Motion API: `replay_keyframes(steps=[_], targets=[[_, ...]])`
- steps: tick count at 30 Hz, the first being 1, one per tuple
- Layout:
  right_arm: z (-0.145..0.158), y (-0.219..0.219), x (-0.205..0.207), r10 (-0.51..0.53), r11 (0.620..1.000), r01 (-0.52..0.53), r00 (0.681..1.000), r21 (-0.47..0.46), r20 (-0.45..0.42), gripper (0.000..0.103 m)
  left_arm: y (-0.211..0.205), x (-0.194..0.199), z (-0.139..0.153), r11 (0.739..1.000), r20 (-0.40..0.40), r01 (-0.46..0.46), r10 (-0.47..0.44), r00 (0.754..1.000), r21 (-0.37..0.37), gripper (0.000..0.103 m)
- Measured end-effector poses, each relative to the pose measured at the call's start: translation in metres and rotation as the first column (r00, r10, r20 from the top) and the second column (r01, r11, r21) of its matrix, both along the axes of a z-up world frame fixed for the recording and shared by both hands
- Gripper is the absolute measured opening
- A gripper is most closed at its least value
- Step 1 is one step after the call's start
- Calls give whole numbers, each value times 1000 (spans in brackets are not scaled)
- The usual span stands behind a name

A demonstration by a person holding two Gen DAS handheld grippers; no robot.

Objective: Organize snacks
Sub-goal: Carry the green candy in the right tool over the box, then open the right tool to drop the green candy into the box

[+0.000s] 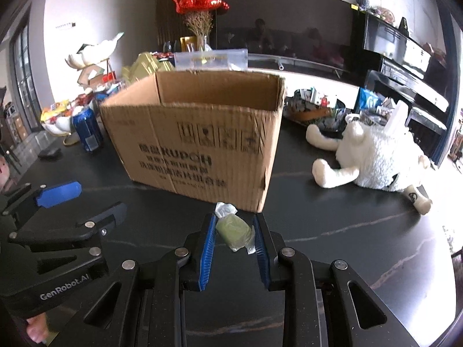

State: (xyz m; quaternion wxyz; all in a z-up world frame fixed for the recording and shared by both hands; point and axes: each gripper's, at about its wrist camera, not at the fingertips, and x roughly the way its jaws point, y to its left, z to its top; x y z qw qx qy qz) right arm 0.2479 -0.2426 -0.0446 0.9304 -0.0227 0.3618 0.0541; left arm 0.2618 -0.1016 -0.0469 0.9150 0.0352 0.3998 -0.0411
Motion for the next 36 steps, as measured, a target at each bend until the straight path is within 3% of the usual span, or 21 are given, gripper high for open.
replay_keyframes(steps=[5, 21, 36], targets=[[19, 3, -2, -12, 1000, 12, 1000, 0, 23, 27, 8, -1, 15, 999, 3, 9, -9, 1000, -40, 71], [69, 20, 3, -30, 999, 28, 995, 23, 94, 27, 23, 5, 70, 998, 82, 67, -66, 994, -3, 71], [107, 30, 47, -42, 999, 42, 994, 5, 105, 28, 37, 52, 100, 997, 62, 76, -77, 995, 22, 72]])
